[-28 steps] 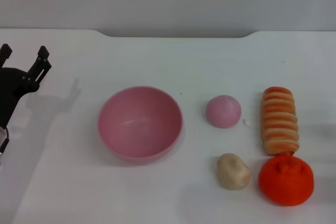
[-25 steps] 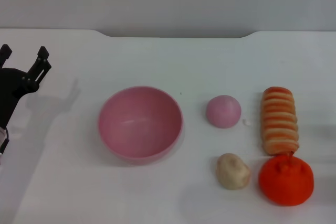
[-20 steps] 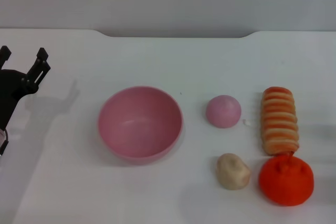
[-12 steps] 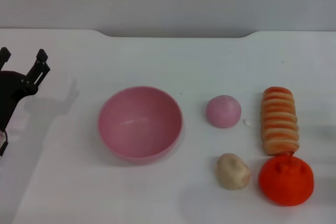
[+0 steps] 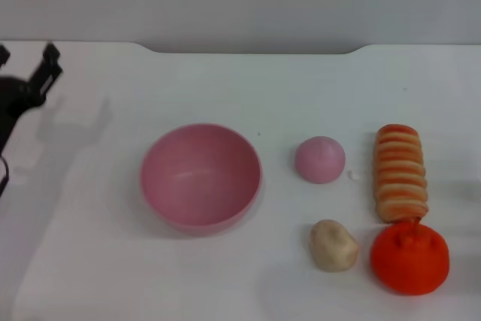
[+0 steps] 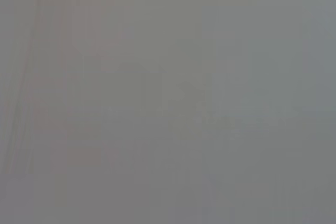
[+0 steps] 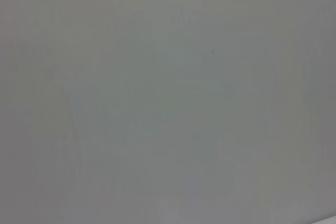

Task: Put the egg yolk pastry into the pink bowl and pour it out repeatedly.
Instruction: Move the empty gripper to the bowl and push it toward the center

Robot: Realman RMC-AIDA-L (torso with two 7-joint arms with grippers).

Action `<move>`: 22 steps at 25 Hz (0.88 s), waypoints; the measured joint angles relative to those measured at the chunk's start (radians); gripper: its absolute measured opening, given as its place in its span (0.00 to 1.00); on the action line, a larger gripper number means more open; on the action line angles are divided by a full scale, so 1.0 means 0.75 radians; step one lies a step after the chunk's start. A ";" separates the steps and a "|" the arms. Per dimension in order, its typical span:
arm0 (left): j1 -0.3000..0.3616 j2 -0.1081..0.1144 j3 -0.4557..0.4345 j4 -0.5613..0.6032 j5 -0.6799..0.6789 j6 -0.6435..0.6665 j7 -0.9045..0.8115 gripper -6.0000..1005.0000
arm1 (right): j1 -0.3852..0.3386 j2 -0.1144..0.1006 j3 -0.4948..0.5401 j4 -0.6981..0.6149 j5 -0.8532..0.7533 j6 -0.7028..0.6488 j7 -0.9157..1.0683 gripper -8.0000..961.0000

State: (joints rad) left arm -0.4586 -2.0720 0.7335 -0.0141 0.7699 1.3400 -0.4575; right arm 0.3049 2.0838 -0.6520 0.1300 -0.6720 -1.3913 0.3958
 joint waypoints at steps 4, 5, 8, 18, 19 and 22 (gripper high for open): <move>-0.047 0.014 0.140 0.221 0.003 -0.228 -0.379 0.82 | 0.001 0.000 0.000 0.001 0.000 0.000 0.000 0.59; -0.056 0.020 0.241 0.331 0.005 -0.340 -0.503 0.82 | 0.001 -0.001 0.000 0.001 0.000 0.000 0.000 0.59; -0.062 0.047 0.498 0.570 0.009 -0.595 -0.773 0.82 | 0.002 -0.001 0.000 0.001 0.000 0.000 0.000 0.59; -0.066 0.204 0.873 1.213 0.768 -0.764 -1.813 0.82 | 0.010 -0.001 -0.010 0.000 0.000 0.000 0.000 0.59; -0.080 0.221 0.832 1.388 1.234 -0.621 -2.219 0.82 | 0.011 -0.001 -0.010 0.000 0.000 0.000 0.000 0.59; -0.119 0.191 0.709 1.650 1.824 -0.257 -2.659 0.81 | 0.015 -0.001 -0.010 0.000 0.000 0.000 0.000 0.59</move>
State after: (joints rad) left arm -0.5481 -1.9285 1.2655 1.2237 2.1380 1.1473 -2.4517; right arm 0.3159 2.0831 -0.6597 0.1304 -0.6723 -1.3913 0.3958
